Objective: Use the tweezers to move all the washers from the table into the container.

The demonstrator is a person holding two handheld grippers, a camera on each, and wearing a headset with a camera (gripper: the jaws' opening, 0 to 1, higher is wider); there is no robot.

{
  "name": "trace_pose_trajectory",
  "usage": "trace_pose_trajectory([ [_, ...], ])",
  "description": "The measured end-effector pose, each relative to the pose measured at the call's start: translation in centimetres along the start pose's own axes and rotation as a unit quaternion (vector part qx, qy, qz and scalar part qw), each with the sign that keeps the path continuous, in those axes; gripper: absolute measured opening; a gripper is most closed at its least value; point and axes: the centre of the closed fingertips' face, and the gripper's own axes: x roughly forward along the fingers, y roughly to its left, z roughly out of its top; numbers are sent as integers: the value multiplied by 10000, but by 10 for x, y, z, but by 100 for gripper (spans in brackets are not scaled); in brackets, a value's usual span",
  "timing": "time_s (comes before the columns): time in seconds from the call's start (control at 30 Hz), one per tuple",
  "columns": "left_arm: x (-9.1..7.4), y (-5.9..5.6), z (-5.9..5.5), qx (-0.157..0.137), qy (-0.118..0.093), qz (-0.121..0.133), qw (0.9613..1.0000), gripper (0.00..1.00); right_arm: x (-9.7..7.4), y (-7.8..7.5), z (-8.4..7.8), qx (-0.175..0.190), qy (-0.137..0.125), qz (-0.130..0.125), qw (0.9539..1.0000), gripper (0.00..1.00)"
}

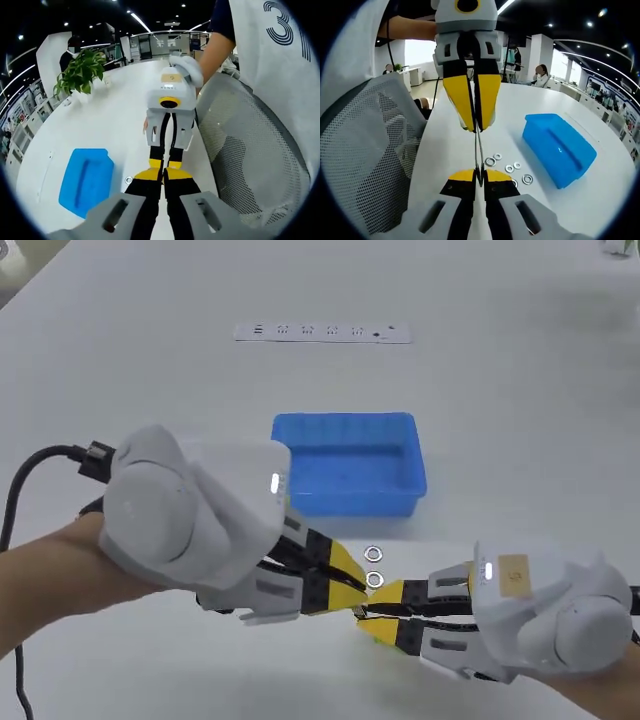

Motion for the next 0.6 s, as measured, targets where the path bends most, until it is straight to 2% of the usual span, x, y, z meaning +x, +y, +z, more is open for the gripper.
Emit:
trace_pose_trajectory([
  [0.3,16,-6,16,121,-256,-102,9995,5,-7,1,-5,-6,33,-73,10000,7],
  [0.6,14,-4,15,74,-388,-36,9992,5,-7,-2,-3,-116,91,-167,9998,11],
])
